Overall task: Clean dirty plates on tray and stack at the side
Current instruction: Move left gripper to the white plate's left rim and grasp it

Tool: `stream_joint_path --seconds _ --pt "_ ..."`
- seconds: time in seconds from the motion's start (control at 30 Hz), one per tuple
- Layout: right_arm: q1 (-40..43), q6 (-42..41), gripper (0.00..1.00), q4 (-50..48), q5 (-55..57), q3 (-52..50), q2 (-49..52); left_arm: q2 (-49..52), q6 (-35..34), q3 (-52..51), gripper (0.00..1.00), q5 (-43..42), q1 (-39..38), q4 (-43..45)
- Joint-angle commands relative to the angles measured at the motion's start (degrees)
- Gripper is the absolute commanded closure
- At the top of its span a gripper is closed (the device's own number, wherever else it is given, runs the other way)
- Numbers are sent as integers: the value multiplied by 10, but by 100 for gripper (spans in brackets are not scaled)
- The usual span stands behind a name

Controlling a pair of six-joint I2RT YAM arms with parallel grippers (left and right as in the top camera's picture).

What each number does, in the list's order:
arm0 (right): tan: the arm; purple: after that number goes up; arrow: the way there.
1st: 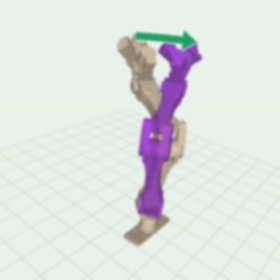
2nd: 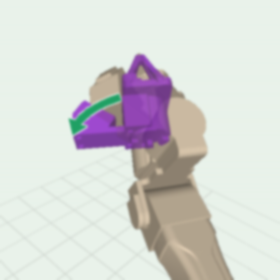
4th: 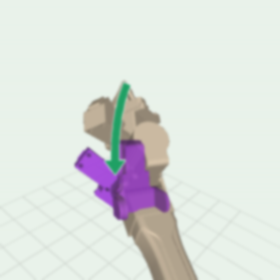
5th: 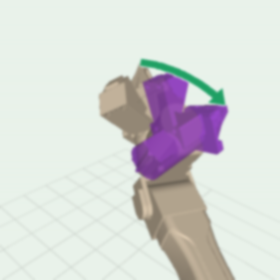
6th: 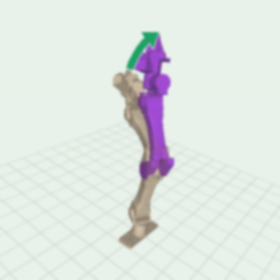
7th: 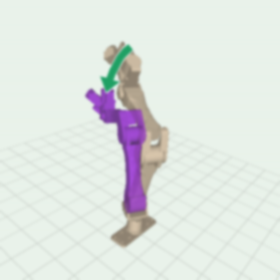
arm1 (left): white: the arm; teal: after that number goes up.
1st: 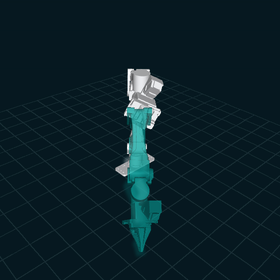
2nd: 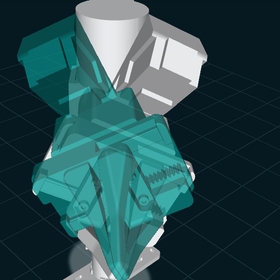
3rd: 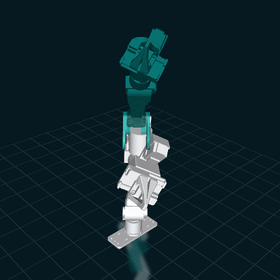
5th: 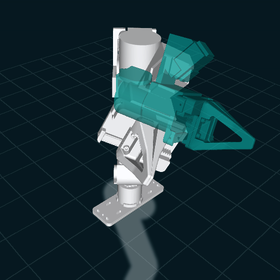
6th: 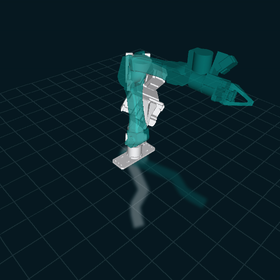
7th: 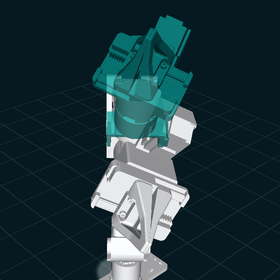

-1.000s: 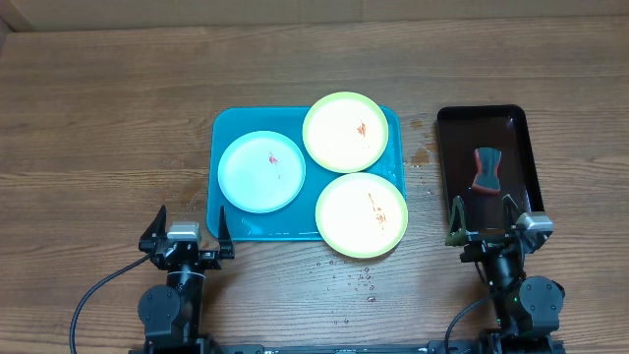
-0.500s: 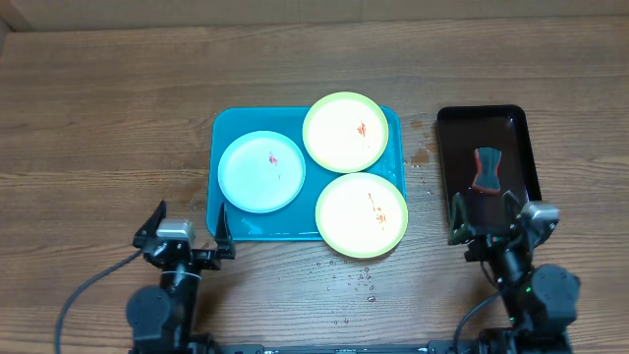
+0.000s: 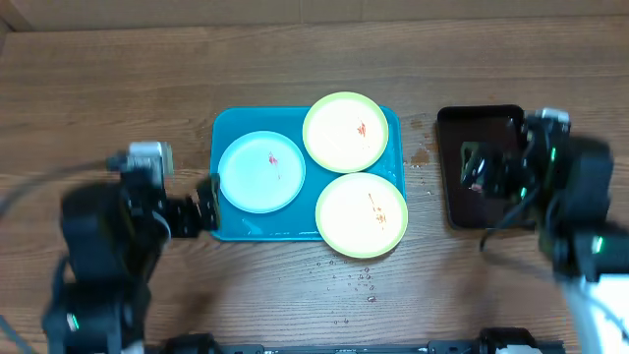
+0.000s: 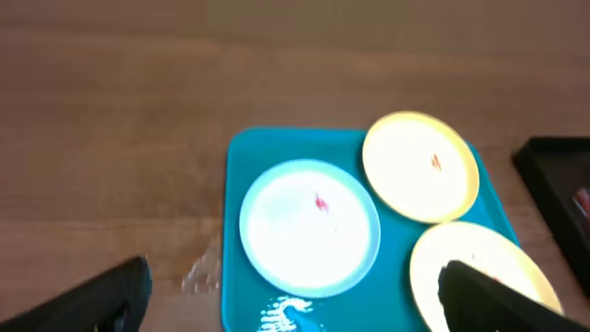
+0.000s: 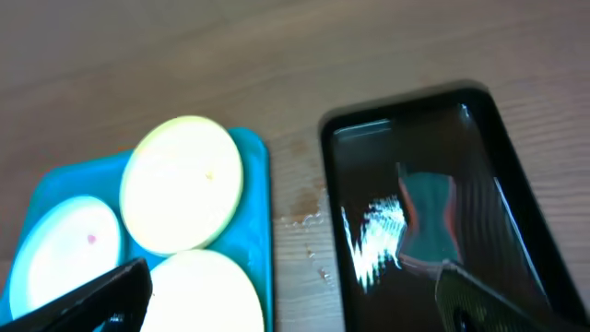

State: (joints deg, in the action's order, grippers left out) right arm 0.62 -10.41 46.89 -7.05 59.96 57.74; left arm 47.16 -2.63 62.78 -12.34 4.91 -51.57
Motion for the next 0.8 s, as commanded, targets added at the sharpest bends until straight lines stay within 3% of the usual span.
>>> stream_joint_path --seconds 0.0,0.2,0.47,0.6,0.77 --pt "30 4 0 81 0 120 95 116 -4 107 0 -7 3 -69" --pt "56 1 0 135 2 182 199 249 -15 139 0 -23 3 -69" --pt "56 2 0 134 -35 182 224 379 -52 139 0 -57 3 -58" --pt "56 2 0 132 -35 182 224 444 -136 139 23 -22 -2 -87" --pt "56 2 0 132 -35 181 224 518 -197 139 37 65 -23 -112"
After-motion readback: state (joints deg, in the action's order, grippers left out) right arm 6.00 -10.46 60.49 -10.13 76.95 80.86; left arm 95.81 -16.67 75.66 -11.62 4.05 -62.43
